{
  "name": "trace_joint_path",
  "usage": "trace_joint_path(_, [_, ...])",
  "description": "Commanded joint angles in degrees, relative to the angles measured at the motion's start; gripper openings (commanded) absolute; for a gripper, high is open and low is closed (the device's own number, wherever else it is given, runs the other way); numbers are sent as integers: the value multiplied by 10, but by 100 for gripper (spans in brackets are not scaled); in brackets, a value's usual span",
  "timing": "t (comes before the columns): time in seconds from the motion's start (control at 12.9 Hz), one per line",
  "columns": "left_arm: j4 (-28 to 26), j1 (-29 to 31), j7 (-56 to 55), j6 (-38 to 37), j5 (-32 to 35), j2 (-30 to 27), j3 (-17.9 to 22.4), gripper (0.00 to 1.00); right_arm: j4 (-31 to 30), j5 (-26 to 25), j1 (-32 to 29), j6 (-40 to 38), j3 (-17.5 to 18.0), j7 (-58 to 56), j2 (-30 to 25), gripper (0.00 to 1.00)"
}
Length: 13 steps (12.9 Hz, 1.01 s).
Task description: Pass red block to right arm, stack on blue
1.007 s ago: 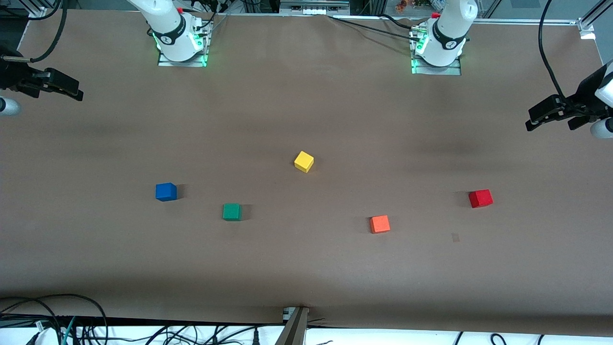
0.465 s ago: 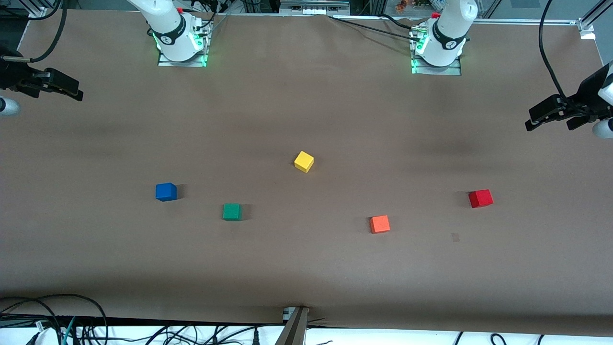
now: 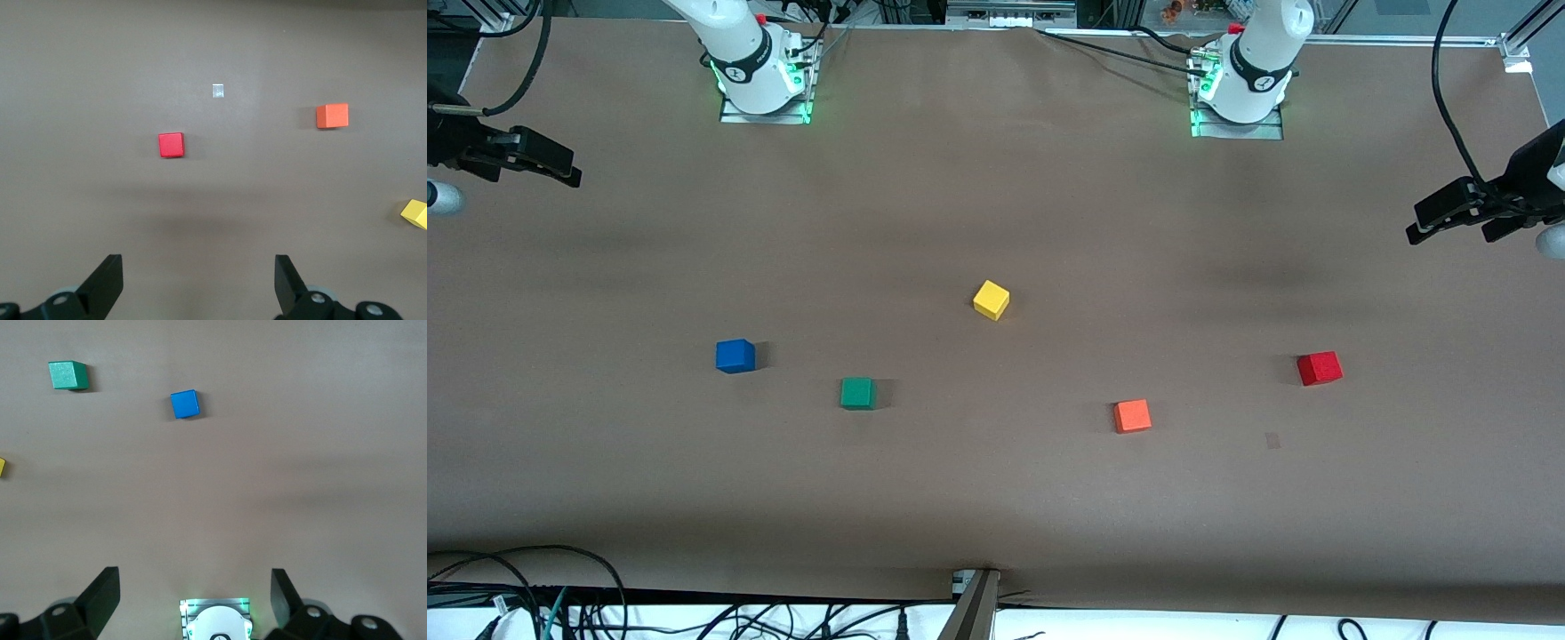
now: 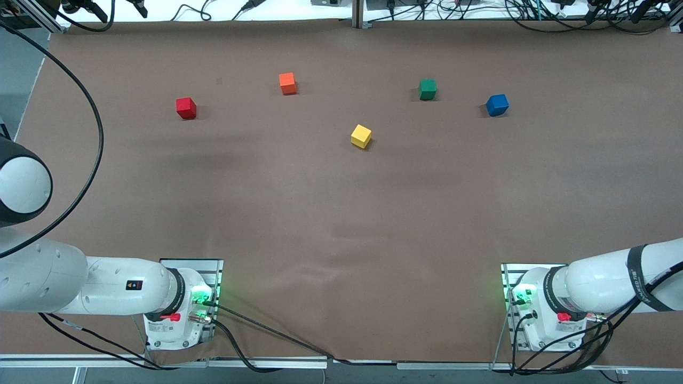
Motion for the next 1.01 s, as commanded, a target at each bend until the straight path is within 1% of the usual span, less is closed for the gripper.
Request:
trace_joint_path(0.0, [15, 6, 6, -9, -10, 7, -1, 100, 2, 0, -1, 1, 0, 0, 0, 100])
trace_joint_path(0.93, [16, 8, 4, -21, -4, 9, -1, 100, 2, 0, -1, 1, 0, 0, 0, 100])
